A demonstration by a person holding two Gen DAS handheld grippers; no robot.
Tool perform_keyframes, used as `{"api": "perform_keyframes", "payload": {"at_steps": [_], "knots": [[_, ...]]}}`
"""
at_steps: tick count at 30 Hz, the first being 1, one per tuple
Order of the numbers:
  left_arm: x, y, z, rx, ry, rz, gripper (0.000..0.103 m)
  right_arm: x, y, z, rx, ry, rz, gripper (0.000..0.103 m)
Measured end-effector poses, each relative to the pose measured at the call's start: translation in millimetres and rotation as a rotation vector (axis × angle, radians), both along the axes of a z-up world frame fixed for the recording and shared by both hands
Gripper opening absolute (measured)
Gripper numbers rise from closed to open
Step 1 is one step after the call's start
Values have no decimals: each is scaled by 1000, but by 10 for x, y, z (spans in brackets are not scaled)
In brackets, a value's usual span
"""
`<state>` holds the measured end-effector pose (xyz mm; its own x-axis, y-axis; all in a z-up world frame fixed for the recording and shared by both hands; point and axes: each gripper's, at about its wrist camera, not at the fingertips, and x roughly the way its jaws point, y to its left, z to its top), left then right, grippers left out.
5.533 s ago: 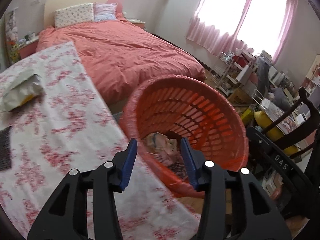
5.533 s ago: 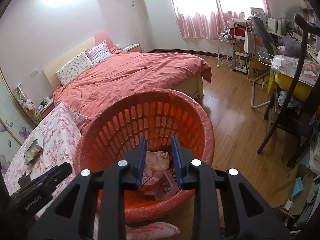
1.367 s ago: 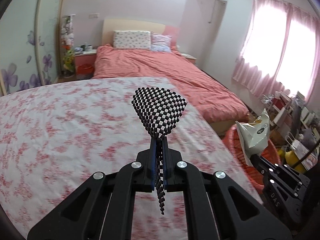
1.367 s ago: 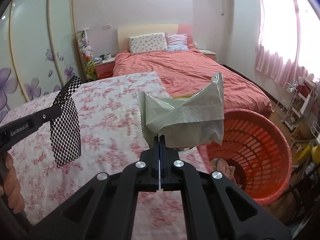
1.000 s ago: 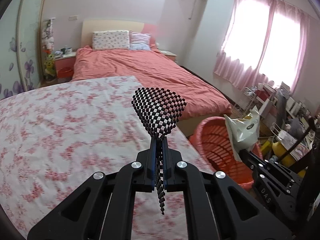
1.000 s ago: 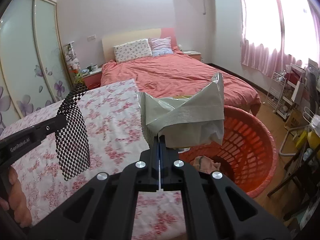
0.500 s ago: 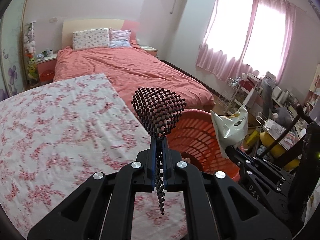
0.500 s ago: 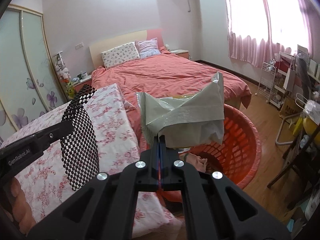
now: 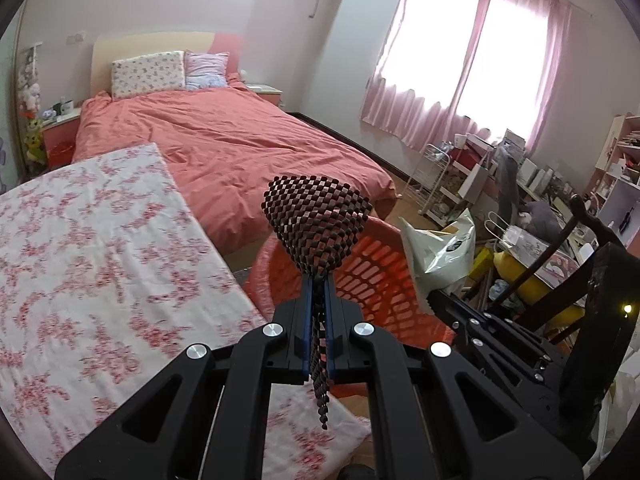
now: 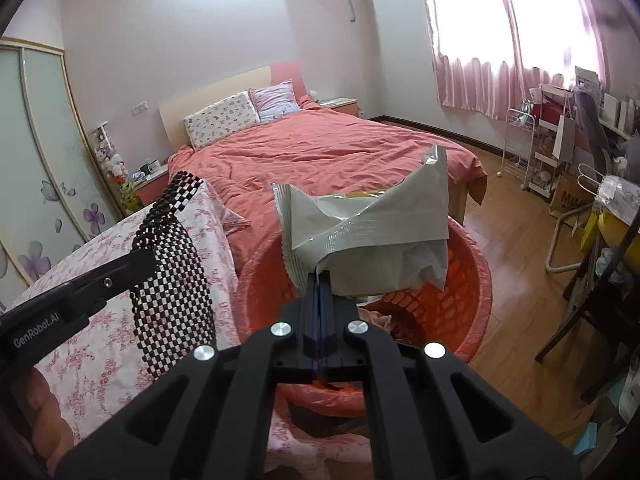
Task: Collect trash
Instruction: 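Carry the checkered cloth in the left tool while the right tool carries the bag to the basket, then open both tools over the orange basket to drop the items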
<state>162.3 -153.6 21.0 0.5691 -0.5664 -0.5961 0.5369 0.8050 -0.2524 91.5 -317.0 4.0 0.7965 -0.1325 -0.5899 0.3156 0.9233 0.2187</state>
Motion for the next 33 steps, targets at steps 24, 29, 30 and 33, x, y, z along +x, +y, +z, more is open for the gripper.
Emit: {"api": "perform_keyframes", "payload": {"at_steps": [24,29,30,33], "knots": [[238,-528,-298,-13,91,-62,5,140,-446,-235,69,9,-8,2],[280,-549,-361,0,112,-61,5,198,-476,-268,83,11,1,3],[282,-545,-375,3,117,-61,5,206,-471,-271,83,10,2,6],[291,-532,-388,14,121,-48,8,211,-480,-292,93,8,1,15]]}}
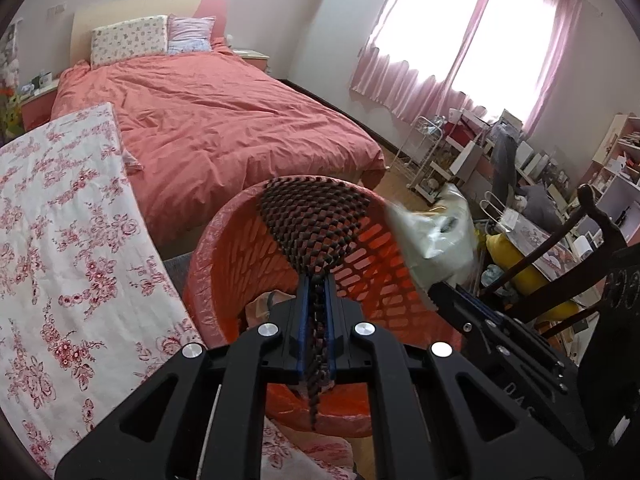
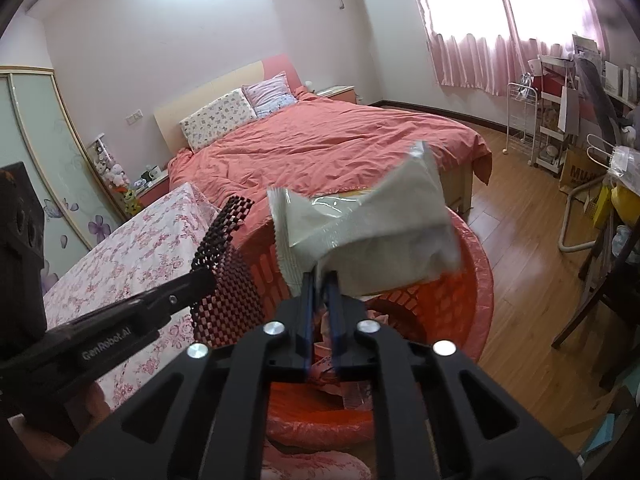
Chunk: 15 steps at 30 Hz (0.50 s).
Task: Collect trash
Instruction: 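Open both tools over the orange basket to drop the items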
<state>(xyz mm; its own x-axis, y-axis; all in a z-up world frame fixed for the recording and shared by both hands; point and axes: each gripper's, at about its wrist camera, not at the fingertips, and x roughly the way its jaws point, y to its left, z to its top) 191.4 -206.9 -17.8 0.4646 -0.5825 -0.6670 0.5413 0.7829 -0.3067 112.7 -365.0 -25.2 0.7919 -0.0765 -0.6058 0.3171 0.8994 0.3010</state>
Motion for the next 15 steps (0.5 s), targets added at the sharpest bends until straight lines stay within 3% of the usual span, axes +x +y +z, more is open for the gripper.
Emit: {"api": "perform_keyframes", "payload": {"at_steps": [1,5,11,15], "knots": [[3,10,-6,4,6,1,10,-4,-2,-6,1,0,-2,16],[22,54,-8,8,11,17,35,-27,-16,-23,4,6,-17,19],[28,85,14,11,16,31,36,-131,10,3,-8,8,-38,26],[-56,187,91,20,-8,47,39,-214,68,88,-29,-2,-42,36]]}}
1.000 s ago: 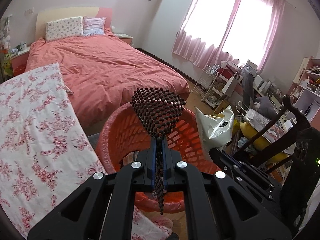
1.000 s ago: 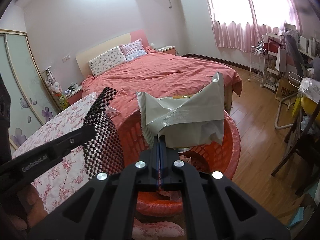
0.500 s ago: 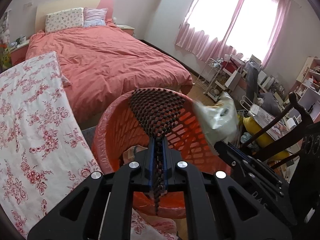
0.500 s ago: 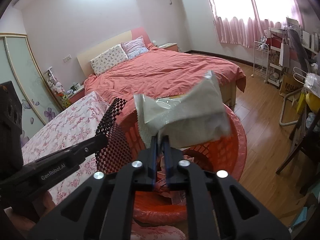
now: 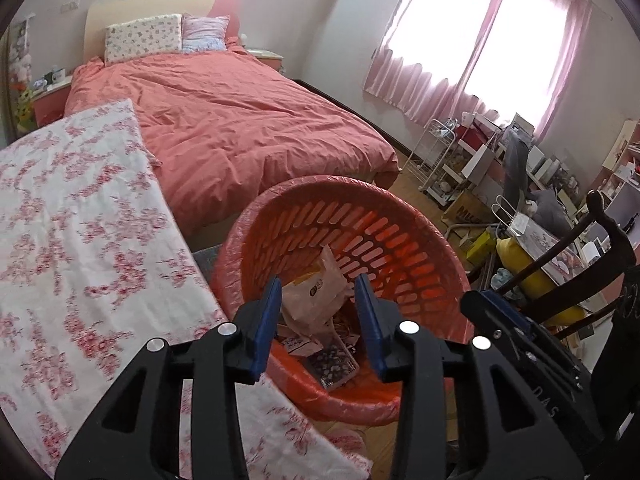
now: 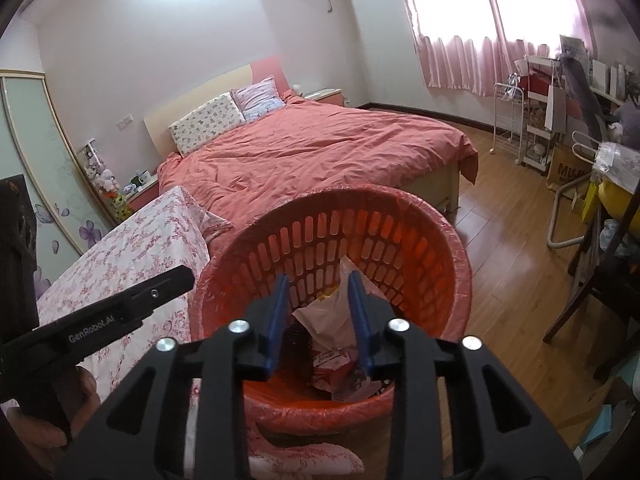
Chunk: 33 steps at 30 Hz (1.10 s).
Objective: Collect trash
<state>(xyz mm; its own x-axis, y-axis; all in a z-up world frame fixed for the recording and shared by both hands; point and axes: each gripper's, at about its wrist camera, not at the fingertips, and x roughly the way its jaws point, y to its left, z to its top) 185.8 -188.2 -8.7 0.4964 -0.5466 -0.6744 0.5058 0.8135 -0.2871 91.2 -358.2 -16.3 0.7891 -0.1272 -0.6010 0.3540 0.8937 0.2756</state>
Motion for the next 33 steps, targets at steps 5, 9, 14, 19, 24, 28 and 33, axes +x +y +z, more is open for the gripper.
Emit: {"api": "perform_keyframes", "payload": {"at_steps": [5,9,14,19,24,28,33], "knots": [[-188,273,161,26,-80,36,46,-178,118,162,-24,-34,8,56],[-411,586,290,51,-149,86,57,-396,332,330,-45,-82,24,80],[-764,1062,359,83,-218,181,73,-706,678,467,-68,-133,42,97],[-1061,1426,355,112,-255,287,87,-986,1030,514,-113,-139,37,98],[-1335,1682,302,149,-274,375,94,-1226,1259,515,-145,-125,-11,99],[-1539,1820,261,168,-293,430,96,-1357,1423,501,-208,-108,-48,99],[-1759,1929,248,181,-330,488,100,-1476,1600,526,-266,-97,-65,99]]}}
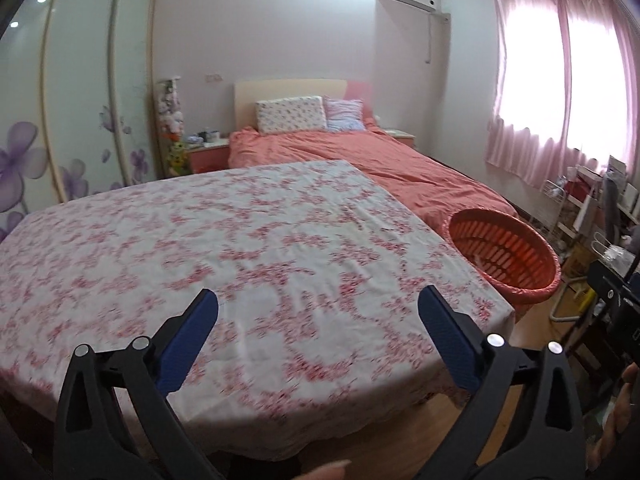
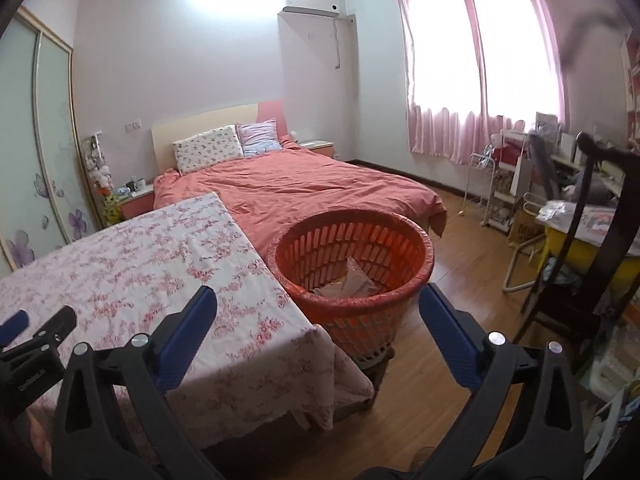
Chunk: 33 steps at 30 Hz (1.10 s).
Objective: Collect trash
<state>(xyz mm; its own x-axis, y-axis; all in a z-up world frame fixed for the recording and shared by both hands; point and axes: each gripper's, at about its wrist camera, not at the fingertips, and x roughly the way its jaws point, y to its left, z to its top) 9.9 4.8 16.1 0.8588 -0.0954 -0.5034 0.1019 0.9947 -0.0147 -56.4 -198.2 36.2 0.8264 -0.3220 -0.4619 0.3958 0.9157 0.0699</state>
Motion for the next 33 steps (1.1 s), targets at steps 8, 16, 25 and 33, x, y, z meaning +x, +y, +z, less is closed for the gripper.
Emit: {"api": "perform_keyframes", "payload": {"at_steps": [8,16,25,33], "knots": [[-211,67,-23,0,-20,39,100,-89,270,-26,-75,1,-7,99],[-251,114,-59,-30,7,76,100,-78,335,-93,-88,31,-24,99],[-262,92,-74,-27,17,86,100,-33,268,-151,-60,62,-39,99],[-232,77,-93,-21,34,103,100,18,242,-190,-58,80,-34,99]]}}
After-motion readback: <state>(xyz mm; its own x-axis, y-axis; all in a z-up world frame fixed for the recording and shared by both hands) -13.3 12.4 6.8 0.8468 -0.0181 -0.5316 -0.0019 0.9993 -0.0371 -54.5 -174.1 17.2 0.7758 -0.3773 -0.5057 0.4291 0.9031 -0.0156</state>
